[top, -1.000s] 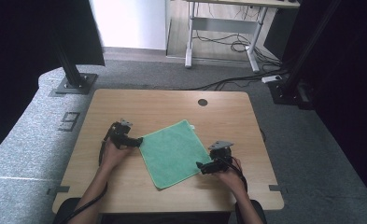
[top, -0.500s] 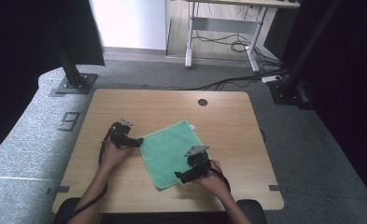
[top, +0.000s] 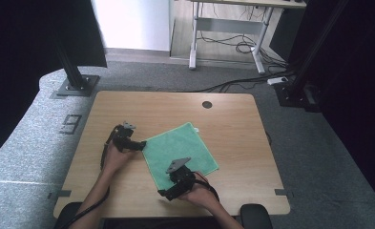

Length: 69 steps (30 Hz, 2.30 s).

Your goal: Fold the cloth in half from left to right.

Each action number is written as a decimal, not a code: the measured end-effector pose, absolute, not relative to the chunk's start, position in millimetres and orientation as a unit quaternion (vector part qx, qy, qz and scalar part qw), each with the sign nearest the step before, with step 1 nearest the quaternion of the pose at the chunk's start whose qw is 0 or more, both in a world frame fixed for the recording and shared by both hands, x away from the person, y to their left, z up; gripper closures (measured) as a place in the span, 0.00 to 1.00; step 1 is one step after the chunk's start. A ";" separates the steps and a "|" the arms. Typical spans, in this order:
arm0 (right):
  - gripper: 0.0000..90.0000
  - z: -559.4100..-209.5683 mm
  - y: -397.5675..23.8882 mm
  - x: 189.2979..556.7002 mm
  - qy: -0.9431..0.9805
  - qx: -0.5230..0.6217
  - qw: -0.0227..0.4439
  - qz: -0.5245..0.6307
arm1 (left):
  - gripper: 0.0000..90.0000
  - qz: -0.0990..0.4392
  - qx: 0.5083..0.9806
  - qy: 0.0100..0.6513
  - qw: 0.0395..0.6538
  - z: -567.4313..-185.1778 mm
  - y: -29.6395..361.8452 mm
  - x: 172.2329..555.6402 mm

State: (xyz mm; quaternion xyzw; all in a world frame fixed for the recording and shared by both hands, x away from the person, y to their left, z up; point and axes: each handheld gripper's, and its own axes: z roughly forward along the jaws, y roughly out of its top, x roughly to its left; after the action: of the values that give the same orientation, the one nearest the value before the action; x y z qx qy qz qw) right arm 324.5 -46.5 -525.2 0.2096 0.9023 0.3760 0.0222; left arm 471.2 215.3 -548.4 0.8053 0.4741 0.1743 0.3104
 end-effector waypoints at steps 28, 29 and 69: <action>0.97 -533.8 -15.9 309.3 0.922 0.176 0.022 0.345 | 0.97 0.147 0.838 0.416 0.322 -535.9 211.6 452.8; 0.97 -533.7 -13.0 309.2 0.921 0.175 0.023 0.346 | 0.97 0.146 0.836 0.421 0.321 -535.6 214.5 452.9; 0.97 -498.5 -117.7 337.4 0.874 0.271 0.091 0.393 | 0.97 0.163 0.828 0.387 0.372 -496.8 135.5 498.2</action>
State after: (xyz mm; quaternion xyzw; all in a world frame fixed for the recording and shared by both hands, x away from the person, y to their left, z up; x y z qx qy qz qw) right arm 337.4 -117.7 -498.5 0.2708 0.8741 0.3928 0.0914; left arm 498.2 135.5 -496.8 0.8279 0.3871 0.1634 0.3715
